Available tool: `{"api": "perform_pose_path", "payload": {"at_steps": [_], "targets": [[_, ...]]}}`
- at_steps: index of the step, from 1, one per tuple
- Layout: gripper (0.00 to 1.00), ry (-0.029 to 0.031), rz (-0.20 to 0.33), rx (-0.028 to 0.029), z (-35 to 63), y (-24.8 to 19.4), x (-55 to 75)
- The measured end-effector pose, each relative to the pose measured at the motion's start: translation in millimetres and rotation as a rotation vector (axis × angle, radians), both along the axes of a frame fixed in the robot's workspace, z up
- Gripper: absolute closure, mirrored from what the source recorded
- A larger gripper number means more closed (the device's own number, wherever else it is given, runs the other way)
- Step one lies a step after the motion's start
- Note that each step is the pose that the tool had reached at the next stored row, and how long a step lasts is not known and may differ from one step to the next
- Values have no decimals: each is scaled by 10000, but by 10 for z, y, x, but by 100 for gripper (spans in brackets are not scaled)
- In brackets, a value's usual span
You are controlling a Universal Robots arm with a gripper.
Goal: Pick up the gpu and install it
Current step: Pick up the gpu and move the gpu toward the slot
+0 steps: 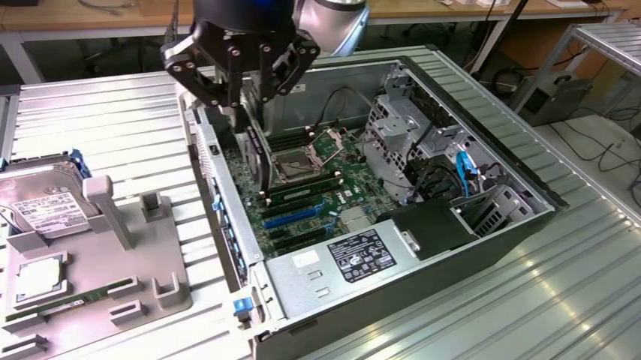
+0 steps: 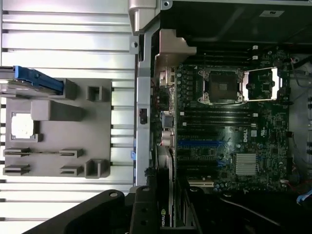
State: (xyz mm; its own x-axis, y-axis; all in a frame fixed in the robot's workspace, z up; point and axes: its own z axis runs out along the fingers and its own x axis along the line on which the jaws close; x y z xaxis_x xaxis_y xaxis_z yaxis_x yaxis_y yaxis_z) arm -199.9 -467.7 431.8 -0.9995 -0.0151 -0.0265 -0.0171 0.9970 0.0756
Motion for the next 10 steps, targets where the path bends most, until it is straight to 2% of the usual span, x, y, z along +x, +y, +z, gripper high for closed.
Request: {"api": "perform_pose_path", "payload": {"at_steps": [4, 10], "targets": [[74, 56, 0, 0, -23, 0, 188], [74, 112, 1, -11, -150, 14, 522]]}}
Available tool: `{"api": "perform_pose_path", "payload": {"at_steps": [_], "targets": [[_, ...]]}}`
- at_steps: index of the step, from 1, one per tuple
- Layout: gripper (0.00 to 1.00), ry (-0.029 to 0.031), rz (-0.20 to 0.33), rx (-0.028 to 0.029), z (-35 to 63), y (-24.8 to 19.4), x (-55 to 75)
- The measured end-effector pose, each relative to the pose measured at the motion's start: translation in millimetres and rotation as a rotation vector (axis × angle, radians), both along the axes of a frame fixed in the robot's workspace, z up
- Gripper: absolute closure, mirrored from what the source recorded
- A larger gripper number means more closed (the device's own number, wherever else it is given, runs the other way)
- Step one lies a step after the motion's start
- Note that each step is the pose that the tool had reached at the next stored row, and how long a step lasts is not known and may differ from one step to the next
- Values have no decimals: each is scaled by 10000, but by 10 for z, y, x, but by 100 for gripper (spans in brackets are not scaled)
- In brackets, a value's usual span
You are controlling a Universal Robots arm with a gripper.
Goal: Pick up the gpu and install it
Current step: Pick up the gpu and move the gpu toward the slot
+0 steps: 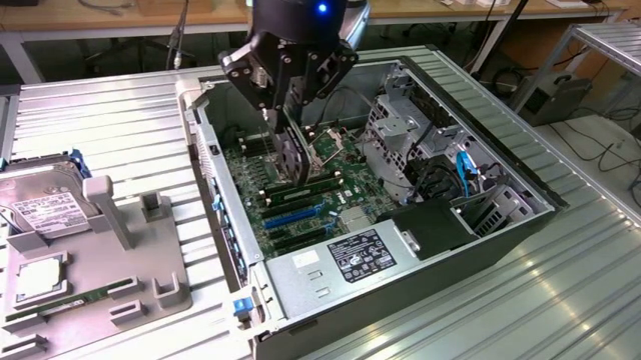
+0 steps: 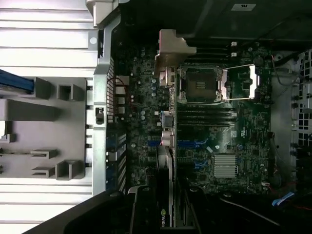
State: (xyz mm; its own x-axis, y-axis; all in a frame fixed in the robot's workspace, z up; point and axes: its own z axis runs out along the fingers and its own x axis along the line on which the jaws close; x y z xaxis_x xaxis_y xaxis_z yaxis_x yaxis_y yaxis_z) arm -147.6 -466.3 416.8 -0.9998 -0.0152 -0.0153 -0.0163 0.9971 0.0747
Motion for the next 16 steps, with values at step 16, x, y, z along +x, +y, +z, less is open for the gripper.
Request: {"api": "perform_pose_path", "payload": {"at_steps": [16], "targets": [[74, 251, 0, -24, -268, 51, 730]]}}
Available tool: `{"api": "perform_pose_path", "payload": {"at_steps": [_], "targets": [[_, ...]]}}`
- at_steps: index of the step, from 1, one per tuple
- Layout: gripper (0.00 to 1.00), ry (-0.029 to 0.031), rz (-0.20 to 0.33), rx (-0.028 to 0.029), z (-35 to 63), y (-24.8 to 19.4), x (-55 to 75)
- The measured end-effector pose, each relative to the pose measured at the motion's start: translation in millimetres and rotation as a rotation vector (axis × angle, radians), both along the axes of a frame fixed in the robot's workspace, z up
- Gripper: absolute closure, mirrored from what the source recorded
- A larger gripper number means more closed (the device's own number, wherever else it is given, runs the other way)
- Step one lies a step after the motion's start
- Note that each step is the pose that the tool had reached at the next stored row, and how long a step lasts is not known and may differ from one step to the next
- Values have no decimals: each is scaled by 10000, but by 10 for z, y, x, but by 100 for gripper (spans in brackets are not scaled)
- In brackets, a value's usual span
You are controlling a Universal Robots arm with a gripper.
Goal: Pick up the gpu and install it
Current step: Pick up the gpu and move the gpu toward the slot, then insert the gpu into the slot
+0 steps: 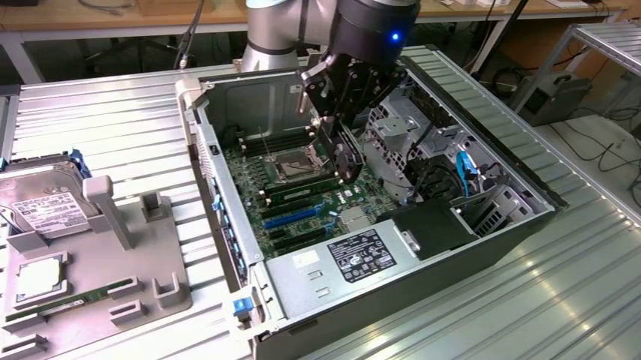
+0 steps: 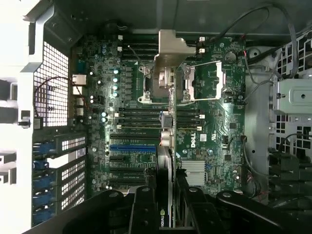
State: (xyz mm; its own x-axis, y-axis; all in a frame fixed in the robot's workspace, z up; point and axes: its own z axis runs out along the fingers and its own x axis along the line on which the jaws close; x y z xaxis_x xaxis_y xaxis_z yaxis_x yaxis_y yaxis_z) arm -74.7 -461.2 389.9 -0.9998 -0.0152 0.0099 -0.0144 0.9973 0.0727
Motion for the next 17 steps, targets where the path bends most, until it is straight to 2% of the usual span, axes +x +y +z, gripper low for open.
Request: {"api": "perform_pose_path", "payload": {"at_steps": [17], "targets": [[74, 1, 0, 0, 0, 1, 0]]}}
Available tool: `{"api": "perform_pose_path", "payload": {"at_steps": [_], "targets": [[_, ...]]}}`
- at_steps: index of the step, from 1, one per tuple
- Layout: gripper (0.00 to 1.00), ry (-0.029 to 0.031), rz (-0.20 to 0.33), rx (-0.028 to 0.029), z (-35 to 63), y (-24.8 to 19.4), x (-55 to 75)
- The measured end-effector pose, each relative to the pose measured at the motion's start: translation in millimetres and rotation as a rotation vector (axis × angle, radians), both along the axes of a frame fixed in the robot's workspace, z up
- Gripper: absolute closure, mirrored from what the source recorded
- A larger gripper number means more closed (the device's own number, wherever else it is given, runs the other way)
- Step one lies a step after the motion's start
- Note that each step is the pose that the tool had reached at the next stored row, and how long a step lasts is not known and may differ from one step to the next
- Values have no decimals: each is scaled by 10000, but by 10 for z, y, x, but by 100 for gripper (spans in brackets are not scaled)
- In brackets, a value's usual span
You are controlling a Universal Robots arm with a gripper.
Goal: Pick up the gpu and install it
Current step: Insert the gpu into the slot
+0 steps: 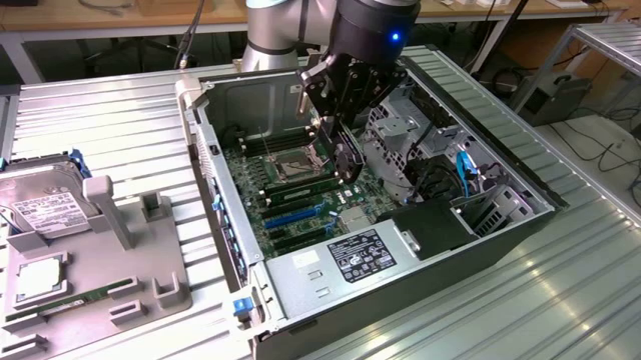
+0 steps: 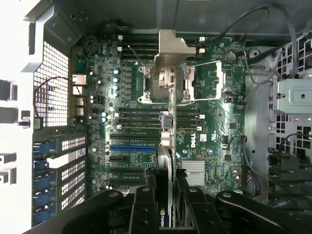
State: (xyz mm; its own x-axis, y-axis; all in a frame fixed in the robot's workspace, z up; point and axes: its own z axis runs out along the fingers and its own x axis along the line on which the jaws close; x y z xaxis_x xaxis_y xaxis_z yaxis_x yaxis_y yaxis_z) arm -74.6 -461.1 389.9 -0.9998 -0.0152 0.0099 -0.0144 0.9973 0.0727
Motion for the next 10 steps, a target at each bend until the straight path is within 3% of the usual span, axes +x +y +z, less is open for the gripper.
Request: {"api": "perform_pose_path", "payload": {"at_steps": [5, 10], "targets": [[74, -19, 691, 0, -5, 0, -1], [74, -47, 2167, 1, -16, 0, -1]]}}
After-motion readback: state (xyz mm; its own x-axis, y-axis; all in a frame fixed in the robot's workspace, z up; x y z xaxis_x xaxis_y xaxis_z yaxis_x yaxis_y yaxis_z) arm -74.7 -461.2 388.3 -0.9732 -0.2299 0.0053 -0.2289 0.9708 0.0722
